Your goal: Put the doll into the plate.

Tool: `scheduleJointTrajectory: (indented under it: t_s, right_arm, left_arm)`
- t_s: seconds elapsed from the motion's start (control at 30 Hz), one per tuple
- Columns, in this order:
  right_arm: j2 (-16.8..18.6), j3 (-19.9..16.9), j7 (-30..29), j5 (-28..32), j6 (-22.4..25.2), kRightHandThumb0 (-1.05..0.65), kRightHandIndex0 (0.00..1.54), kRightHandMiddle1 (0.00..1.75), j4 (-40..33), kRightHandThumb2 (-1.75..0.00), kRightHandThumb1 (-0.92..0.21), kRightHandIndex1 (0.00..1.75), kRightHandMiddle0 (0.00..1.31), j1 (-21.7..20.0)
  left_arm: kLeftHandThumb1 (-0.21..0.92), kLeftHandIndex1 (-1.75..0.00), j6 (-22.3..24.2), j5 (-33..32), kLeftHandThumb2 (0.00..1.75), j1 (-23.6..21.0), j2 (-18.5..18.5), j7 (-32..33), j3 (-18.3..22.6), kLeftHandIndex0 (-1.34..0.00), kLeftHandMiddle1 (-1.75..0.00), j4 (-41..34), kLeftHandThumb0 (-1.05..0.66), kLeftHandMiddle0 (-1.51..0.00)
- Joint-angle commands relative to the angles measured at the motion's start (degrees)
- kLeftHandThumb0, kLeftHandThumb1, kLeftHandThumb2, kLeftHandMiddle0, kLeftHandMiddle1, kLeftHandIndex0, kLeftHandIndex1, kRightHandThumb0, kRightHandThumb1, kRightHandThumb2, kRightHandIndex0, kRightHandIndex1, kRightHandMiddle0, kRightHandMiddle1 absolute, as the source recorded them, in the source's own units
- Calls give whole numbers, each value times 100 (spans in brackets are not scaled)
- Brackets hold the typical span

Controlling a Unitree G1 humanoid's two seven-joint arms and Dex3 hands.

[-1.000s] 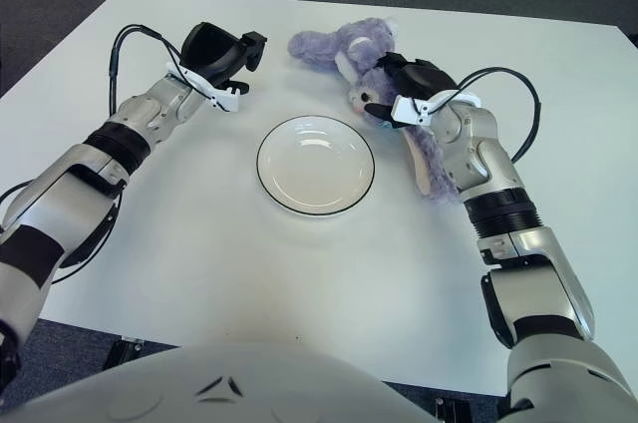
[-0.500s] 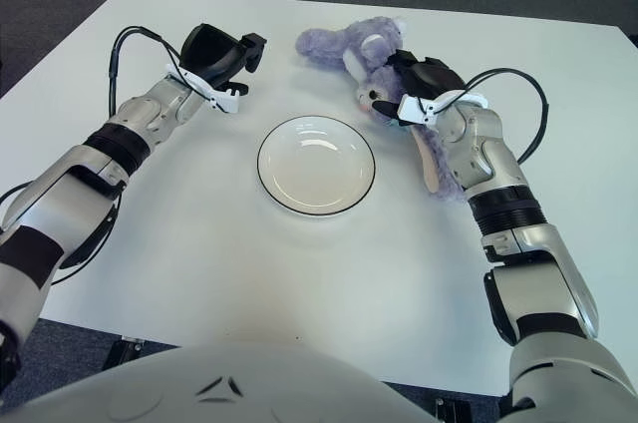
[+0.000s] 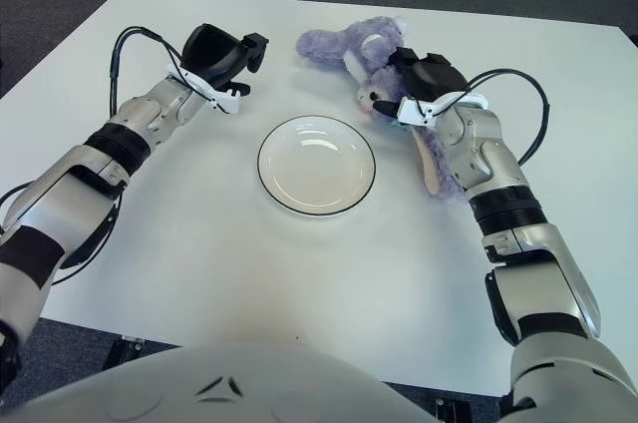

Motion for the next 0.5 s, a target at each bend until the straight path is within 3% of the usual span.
scheduleJointTrajectory:
  t_s: [0.0, 0.17, 0.27, 0.3, 0.4, 0.47]
  right_arm:
    - [-55, 48, -220, -154, -17, -53, 0, 163, 214, -81, -70, 157, 19, 216]
    - [-10, 40, -771, -204, -180, -45, 0, 173, 433, -107, -50, 172, 44, 248]
    - [-9, 89, -1135, -314, -248, -45, 0, 174, 567, -116, -43, 174, 51, 239]
    - [-10, 105, -1233, -343, -266, -46, 5, 174, 601, -121, -39, 174, 54, 234]
    - [-9, 199, -1933, -577, -457, -15, 43, 174, 828, -138, -22, 162, 67, 209]
    - [-11, 237, -2231, -658, -577, -8, 56, 175, 943, -145, -15, 157, 72, 193]
  left_arm:
    - [20, -175, 9, 66, 146, 17, 6, 128, -13, -71, -175, 40, -53, -138]
    - [20, -175, 16, 43, 146, 25, -6, 72, 2, -71, -175, 24, -53, -138]
    - [20, -175, 14, 33, 146, 35, -7, 50, 10, -71, -175, 13, -53, -139]
    - [20, -175, 13, 23, 146, 40, -9, 41, 18, -71, -175, 10, -53, -139]
    - [21, -175, 30, 51, 145, 50, -4, 85, 7, -71, -175, -3, -53, -138]
    - [21, -175, 40, 72, 145, 51, 1, 105, -3, -71, -175, -10, -53, -138]
